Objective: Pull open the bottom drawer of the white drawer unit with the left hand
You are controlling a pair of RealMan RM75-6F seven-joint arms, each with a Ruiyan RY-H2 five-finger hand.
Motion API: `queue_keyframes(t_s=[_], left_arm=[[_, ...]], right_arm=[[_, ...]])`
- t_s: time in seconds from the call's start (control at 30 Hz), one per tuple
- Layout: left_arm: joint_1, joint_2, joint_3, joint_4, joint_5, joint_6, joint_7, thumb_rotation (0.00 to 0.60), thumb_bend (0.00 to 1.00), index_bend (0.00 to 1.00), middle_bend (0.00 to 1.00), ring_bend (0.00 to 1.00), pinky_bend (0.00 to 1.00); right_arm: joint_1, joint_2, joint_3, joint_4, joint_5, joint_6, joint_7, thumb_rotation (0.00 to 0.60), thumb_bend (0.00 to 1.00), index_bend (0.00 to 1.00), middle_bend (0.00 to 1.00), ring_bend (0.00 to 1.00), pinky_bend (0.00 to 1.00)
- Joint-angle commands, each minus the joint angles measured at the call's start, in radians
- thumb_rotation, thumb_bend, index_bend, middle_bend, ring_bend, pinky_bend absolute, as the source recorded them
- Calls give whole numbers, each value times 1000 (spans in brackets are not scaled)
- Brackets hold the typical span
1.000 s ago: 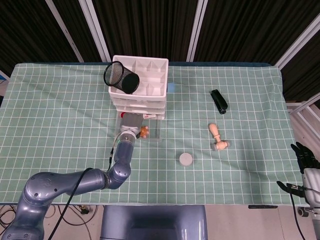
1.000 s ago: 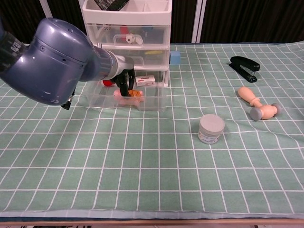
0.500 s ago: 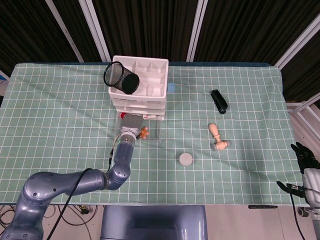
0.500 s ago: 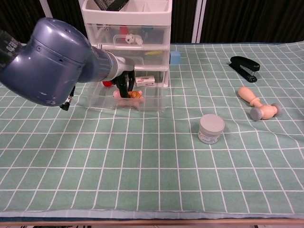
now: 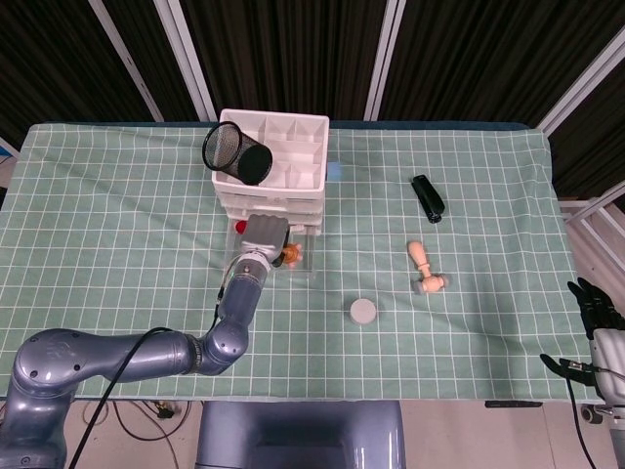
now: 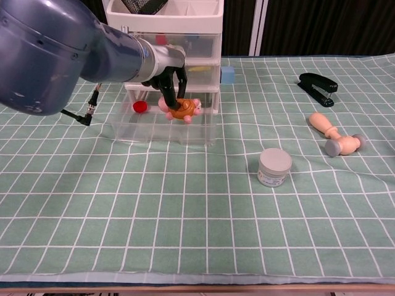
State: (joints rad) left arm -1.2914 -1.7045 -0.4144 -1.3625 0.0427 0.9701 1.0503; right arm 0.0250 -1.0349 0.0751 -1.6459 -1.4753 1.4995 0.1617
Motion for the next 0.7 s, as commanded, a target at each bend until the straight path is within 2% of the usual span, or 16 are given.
queue_keyframes(t_s=[0.03, 0.37, 0.5, 0.7], left_arm=[[19, 53, -5, -88, 27, 37, -28, 600, 460, 668, 1000, 1000, 1000], [105, 232, 18, -445, 126, 136, -124, 600, 460, 669, 1000, 1000, 1000], [154, 295, 70, -602, 157, 170, -161, 600, 460, 669, 1000, 1000, 1000], [211, 329, 172, -714, 202, 205, -202, 600, 461, 667, 1000, 1000, 1000]], right_arm=[[0, 0, 0, -1, -1, 0, 0, 600, 26, 0, 0, 0, 209], [1, 0, -2, 0, -3, -3, -2, 600, 25, 0, 0, 0, 209], [2, -1, -4, 1, -5, -5, -5, 600, 26, 0, 0, 0, 209], [1, -1, -5, -3, -8, -3, -4, 600, 26, 0, 0, 0, 209]])
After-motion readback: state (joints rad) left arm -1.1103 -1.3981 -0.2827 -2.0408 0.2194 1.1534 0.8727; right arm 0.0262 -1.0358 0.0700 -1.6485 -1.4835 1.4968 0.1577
